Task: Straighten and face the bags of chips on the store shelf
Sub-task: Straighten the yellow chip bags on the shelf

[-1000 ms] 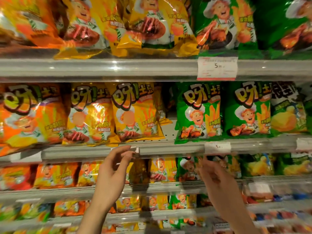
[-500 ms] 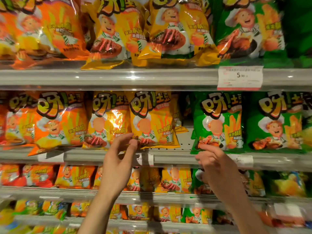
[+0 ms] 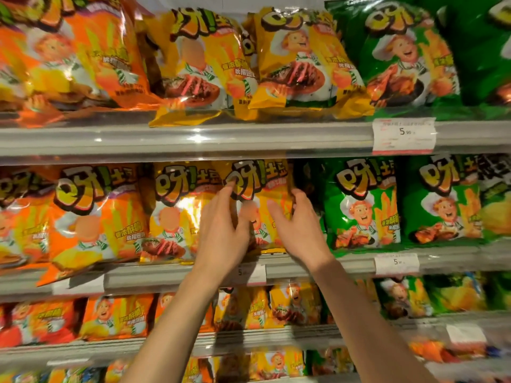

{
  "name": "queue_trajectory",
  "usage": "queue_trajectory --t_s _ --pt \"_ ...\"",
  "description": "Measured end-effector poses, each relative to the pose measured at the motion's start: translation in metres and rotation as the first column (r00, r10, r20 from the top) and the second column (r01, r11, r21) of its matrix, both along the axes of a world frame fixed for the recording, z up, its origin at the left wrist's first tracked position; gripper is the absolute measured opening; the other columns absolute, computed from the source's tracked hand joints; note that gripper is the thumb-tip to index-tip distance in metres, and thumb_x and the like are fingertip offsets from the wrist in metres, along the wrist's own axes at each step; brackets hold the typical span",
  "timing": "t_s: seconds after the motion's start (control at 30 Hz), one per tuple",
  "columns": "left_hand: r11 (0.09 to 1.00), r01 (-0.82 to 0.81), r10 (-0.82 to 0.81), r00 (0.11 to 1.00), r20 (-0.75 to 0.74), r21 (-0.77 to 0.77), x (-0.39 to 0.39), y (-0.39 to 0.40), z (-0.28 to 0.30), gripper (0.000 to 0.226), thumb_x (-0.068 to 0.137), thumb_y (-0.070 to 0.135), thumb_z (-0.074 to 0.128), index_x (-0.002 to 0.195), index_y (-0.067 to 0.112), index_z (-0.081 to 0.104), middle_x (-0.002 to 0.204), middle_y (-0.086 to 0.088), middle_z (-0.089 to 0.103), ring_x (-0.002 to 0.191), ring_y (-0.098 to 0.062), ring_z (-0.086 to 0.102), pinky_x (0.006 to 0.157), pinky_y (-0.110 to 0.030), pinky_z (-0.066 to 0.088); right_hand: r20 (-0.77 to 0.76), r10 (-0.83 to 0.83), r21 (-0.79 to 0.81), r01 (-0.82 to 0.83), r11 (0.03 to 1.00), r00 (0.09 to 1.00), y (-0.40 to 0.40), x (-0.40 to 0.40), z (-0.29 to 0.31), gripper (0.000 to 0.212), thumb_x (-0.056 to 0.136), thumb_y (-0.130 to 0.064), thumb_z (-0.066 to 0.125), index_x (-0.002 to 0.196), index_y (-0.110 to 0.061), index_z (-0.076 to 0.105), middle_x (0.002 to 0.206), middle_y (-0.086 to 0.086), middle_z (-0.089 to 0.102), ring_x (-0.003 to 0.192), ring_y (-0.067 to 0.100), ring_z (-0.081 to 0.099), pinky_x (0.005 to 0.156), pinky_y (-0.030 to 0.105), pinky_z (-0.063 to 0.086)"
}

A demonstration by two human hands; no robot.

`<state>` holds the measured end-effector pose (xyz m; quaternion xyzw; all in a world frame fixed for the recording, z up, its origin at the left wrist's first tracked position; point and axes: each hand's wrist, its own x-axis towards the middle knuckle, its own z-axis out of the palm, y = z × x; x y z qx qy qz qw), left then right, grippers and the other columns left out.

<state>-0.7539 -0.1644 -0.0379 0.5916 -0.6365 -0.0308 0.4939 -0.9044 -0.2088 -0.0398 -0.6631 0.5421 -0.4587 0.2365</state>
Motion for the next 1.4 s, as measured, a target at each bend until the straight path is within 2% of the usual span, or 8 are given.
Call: queue_trajectory --t_s 0.13,0.4,0.57,0.7,0.87,1.0,1.23,1.4 --pt "1.000 0.009 -0.009 1.000 -0.002 -0.006 -0.001 -0.008 0.002 0.057 0.099 0.024 0.059 0.152 0.017 0.037 0.141 -0.005 0.053 0.131 -0.022 0.047 0.110 -0.043 0.040 0.066 -0.081 -0.086 0.086 0.993 0.995 -0.001 0.000 0.001 0.067 0.092 -0.054 0.058 0.147 -0.023 0.036 0.141 -0.004 0.049 0.128 0.015 0.050 0.106 0.043 0.046" --pt "0.983 0.177 -0.158 0.945 -0.287 0.043 -0.023 -0.020 -0.011 0.069 0.102 0.039 0.052 0.158 0.033 0.012 0.145 0.020 0.029 0.135 0.004 0.026 0.106 -0.020 0.025 0.062 -0.114 -0.110 0.120 0.987 0.992 0.003 -0.019 -0.010 0.061 0.100 -0.047 0.046 0.152 -0.021 0.027 0.150 0.001 0.038 0.140 0.019 0.036 0.113 0.035 0.032" --pt "0.991 0.117 -0.098 0.964 -0.247 0.061 -0.029 -0.044 -0.004 0.062 0.103 0.052 0.038 0.157 0.043 0.008 0.155 -0.008 0.037 0.142 -0.022 0.036 0.109 -0.032 0.032 0.031 0.000 -0.115 0.004 0.993 1.000 -0.007 -0.015 -0.003 0.069 0.102 -0.053 0.036 0.158 -0.033 0.001 0.164 -0.003 0.019 0.147 0.018 0.027 0.115 0.036 0.027" --pt "0.997 0.080 -0.076 0.974 -0.215 0.011 -0.031 -0.055 -0.004 0.060 0.103 0.049 0.040 0.157 0.041 0.014 0.159 -0.011 0.031 0.147 -0.025 0.030 0.117 -0.043 0.032 0.037 -0.055 -0.135 0.059 0.989 0.998 -0.016 -0.010 -0.010 0.065 0.102 -0.050 0.035 0.157 -0.020 0.017 0.150 0.004 0.037 0.141 0.022 0.034 0.116 0.043 0.031" --pt "0.988 0.142 -0.116 0.932 -0.344 0.052 -0.026 -0.053 -0.009 0.073 0.100 0.057 0.041 0.158 0.038 0.002 0.159 -0.003 0.034 0.145 -0.021 0.035 0.117 -0.034 0.029 0.162 0.023 0.045 -0.030 0.999 0.987 -0.023 -0.021 -0.006 0.074 0.097 -0.063 0.035 0.158 -0.024 0.014 0.161 0.001 0.028 0.146 0.022 0.030 0.118 0.040 0.026" --pt "0.976 0.174 -0.122 0.935 -0.334 0.130 -0.023 -0.055 -0.009 0.076 0.090 0.074 0.031 0.150 0.054 -0.011 0.161 -0.007 0.034 0.142 -0.029 0.041 0.115 -0.050 0.035 0.173 0.043 0.157 -0.070 0.985 0.984 -0.028 -0.018 0.005 0.073 0.097 -0.066 0.034 0.156 -0.026 0.018 0.152 0.007 0.042 0.135 0.030 0.044 0.097 0.034 0.032" --pt "0.980 0.092 -0.041 0.960 -0.276 0.177 -0.026 -0.062 -0.015 0.060 0.084 0.088 0.024 0.123 0.082 -0.021 0.126 -0.036 0.059 0.113 -0.049 0.060 0.097 -0.063 0.048 0.078 -0.031 0.109 0.023 0.994 0.996 -0.033 -0.020 0.001 0.069 0.096 -0.067 0.031 0.146 -0.019 0.034 0.141 0.013 0.052 0.124 0.034 0.052 0.101 0.044 0.042" --pt "0.981 0.094 -0.052 0.971 -0.235 0.172 -0.024 -0.058 -0.014 0.067 0.082 0.089 0.017 0.139 0.071 -0.014 0.127 -0.035 0.057 0.115 -0.046 0.058 0.099 -0.061 0.046 0.039 -0.098 0.060 0.096 0.994 0.994 -0.030 -0.017 0.001 0.067 0.098 -0.064 0.030 0.145 -0.016 0.036 0.139 0.018 0.053 0.124 0.037 0.052 0.100 0.043 0.042"
